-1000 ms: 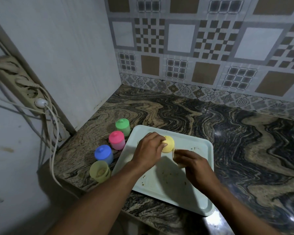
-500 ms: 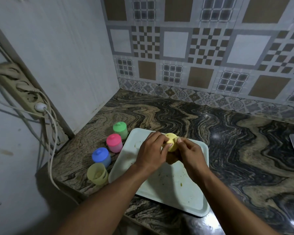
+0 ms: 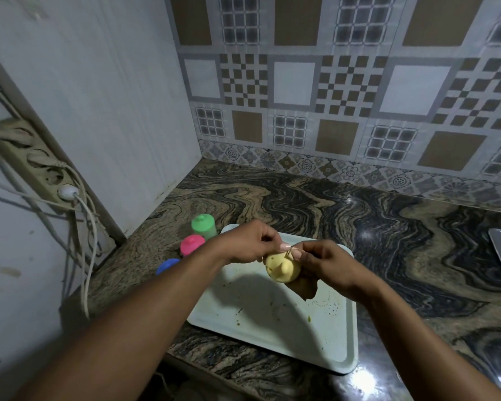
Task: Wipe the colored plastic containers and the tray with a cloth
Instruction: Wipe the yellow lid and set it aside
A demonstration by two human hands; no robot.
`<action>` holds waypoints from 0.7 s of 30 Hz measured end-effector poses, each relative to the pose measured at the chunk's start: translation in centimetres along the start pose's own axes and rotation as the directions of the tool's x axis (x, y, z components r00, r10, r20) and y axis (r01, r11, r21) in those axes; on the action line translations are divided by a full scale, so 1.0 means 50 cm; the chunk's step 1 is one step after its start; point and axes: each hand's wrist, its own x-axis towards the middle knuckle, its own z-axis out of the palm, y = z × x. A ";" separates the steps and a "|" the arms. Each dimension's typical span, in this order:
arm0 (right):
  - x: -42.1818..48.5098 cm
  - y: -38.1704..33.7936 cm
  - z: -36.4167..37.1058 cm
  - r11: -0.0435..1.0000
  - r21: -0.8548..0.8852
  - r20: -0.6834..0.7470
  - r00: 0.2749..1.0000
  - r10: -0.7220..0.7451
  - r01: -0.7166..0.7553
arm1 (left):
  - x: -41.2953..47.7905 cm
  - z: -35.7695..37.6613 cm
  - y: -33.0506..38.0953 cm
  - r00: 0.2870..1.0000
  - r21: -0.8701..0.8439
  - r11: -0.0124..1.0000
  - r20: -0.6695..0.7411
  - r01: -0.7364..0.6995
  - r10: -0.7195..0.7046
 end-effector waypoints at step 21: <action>-0.001 -0.016 0.022 0.877 0.446 -0.297 0.954 -0.044 0.179 | 0.040 0.100 0.012 0.924 -0.715 0.653 -0.378 -0.248 -0.063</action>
